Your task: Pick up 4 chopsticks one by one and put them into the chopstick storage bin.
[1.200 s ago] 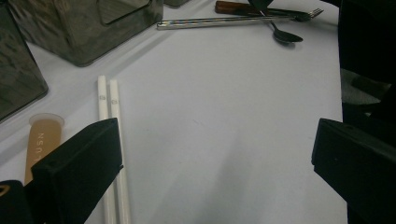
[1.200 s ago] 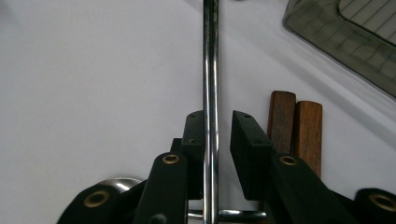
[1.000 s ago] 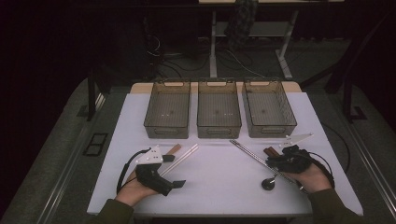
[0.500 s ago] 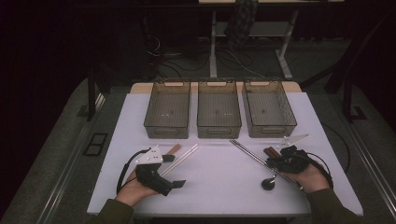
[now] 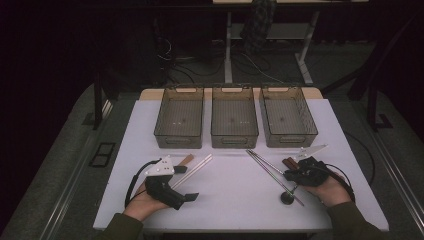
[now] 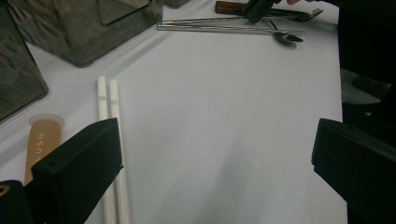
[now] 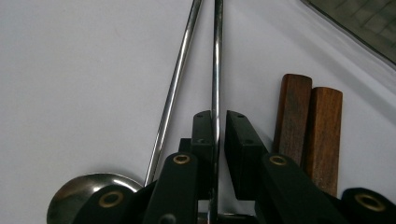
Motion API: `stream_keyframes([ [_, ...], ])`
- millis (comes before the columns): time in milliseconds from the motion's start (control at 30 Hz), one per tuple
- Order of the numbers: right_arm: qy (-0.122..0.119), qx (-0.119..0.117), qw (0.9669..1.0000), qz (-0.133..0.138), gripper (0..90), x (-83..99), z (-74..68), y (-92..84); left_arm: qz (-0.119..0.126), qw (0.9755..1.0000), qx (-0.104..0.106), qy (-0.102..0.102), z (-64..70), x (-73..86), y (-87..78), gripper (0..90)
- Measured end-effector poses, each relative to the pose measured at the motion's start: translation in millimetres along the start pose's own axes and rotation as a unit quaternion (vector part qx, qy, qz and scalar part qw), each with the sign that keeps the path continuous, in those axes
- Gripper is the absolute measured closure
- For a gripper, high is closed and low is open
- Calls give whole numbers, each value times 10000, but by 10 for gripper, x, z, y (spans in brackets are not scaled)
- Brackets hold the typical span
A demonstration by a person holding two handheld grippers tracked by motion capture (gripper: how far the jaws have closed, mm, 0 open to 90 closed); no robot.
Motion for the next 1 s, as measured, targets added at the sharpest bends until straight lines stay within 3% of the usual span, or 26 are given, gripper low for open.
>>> stream_keyframes([
  [200, -132, 115, 9998, -59, 809, 21, 1, 27, -14, 10000, 14, 12, 5, 3, 7, 5],
  [1000, 5, 134, 9998, -125, 850, 20, 4, 32, -12, 10000, 6, 14, 10, -1, 7, 5],
])
Point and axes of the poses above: each handheld gripper's, and its own axes: y roughly forward along the jaws, x roughly out of its underside, z roughly to its right, the point moved 10 cm from there along y, roughly forward along the jaws, and after that the axes turned 15 degrees about y, right-handed, at the moved point
